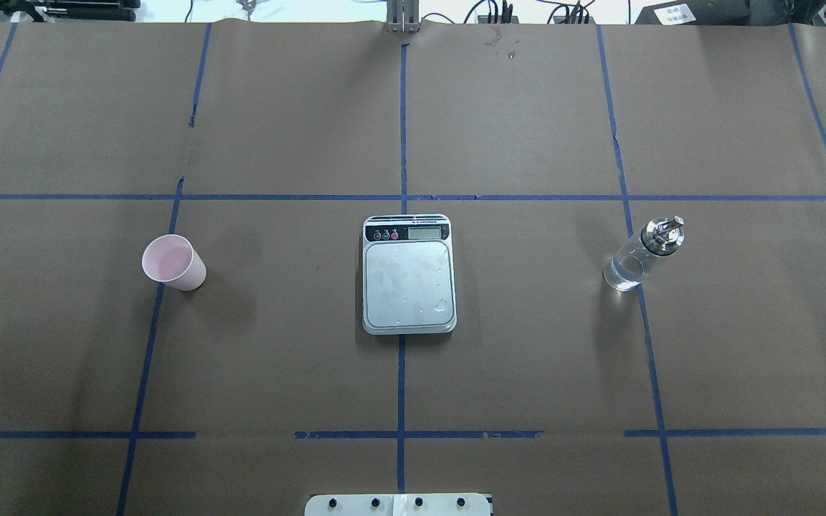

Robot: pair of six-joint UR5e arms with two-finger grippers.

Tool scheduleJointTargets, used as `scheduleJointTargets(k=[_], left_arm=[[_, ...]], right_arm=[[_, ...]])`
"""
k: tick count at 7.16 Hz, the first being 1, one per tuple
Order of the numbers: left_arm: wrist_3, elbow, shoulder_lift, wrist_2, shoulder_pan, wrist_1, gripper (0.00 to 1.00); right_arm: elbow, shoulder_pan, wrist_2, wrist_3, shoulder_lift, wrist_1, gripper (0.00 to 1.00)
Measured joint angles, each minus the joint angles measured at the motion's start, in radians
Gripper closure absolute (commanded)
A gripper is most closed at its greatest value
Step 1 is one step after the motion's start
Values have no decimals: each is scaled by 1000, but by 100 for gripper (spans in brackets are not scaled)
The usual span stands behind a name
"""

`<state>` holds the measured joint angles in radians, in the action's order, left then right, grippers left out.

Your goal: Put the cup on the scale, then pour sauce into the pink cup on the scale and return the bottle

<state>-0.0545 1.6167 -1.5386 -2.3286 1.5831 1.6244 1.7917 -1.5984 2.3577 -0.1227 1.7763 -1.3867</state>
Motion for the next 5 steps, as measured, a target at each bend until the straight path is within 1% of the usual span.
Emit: scheduleJointTargets(k=[3,5], left_arm=[[-1,8,-6,0,-3,1,0],[-8,62,-38,2,-23,-5,0]], right_arm=[[6,0,8,-1,0,1,0],[10,0,24,-1,0,3,0]])
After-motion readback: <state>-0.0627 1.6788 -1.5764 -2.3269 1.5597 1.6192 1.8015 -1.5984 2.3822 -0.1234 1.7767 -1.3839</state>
